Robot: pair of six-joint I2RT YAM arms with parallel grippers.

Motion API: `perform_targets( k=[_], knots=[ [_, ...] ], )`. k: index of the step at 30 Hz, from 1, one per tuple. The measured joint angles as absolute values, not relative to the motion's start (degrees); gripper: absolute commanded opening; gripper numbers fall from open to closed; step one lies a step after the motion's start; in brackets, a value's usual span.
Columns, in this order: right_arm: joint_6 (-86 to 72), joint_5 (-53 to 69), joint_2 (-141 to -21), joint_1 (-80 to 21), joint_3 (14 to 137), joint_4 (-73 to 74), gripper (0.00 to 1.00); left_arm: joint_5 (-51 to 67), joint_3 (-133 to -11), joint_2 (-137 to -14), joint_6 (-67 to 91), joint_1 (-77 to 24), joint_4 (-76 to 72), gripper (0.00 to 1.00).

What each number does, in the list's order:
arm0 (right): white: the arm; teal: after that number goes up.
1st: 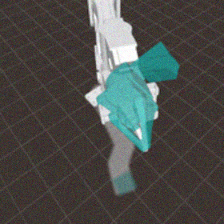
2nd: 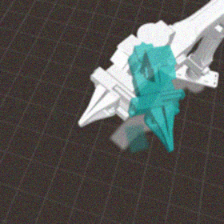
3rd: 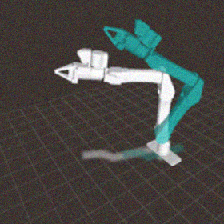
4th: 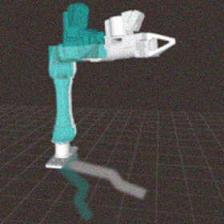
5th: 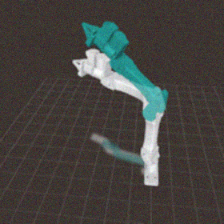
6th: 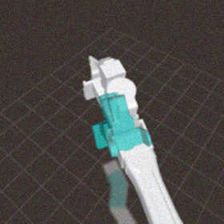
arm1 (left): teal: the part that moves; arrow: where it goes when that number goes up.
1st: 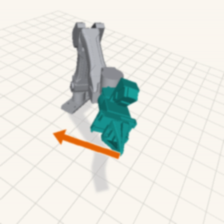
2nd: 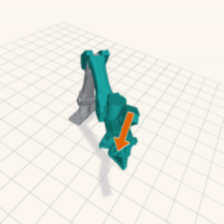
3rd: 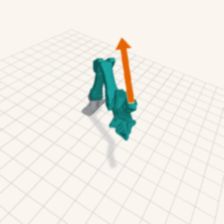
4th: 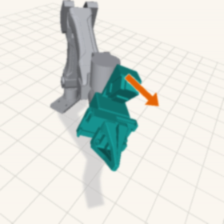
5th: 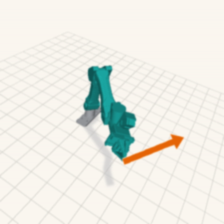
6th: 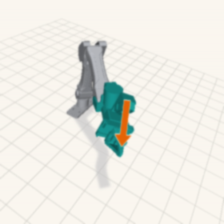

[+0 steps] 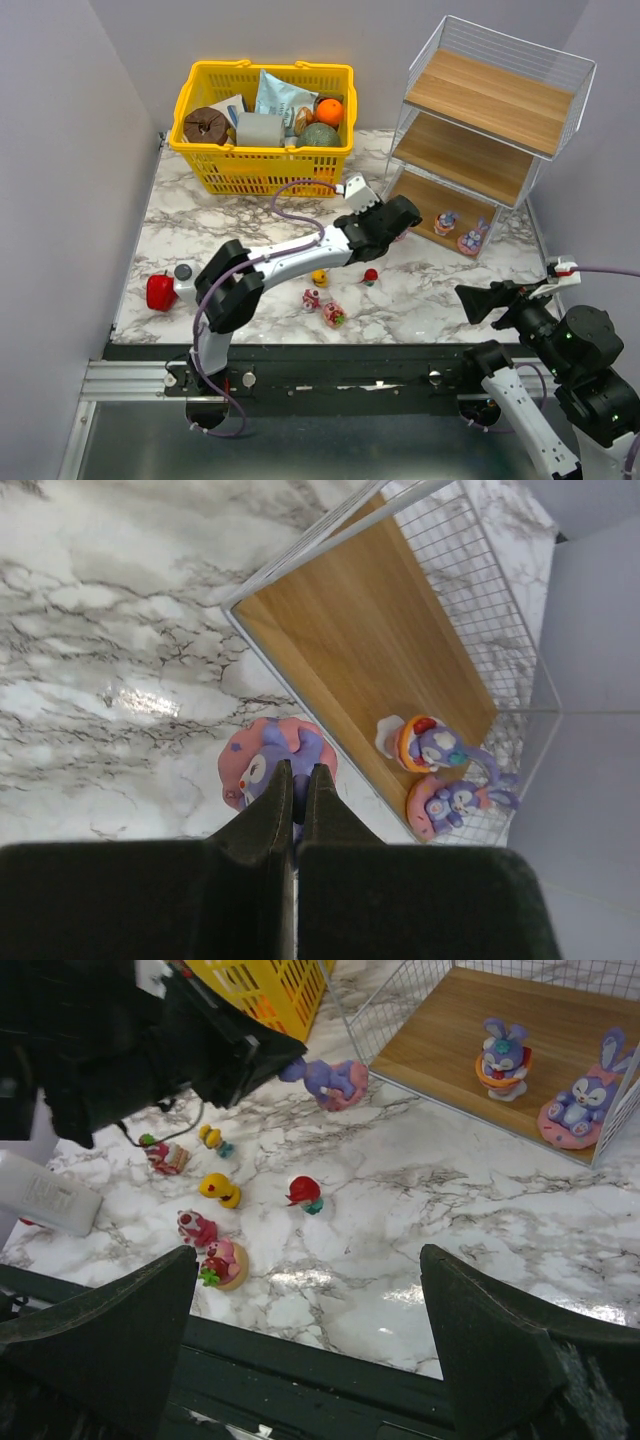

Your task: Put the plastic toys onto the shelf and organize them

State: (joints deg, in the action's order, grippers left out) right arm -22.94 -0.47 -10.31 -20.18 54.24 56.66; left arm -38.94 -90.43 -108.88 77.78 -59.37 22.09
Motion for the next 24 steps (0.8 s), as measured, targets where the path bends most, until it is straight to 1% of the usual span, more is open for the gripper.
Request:
perform_targets(
  k=[6, 16, 24],
  knots=[
    [-22.92, -0.58, -10.31, -20.18, 55.24, 56.90, 0.99, -40.38, -98.04, -118.87, 86.24, -59.37, 27.64, 0.00],
    [-22.90, -0.67, -10.13, -20.18, 55.57, 59.07, 0.99, -45.60, -112.77, -129.27, 98.41, -59.18, 33.52, 0.00],
    [-22.85, -1.37, -10.09, -20.18, 57.39, 60.07, 0.99, -47.94, -117.10, -134.54, 105.69, -58.52, 36.14, 0.00]
  ],
)
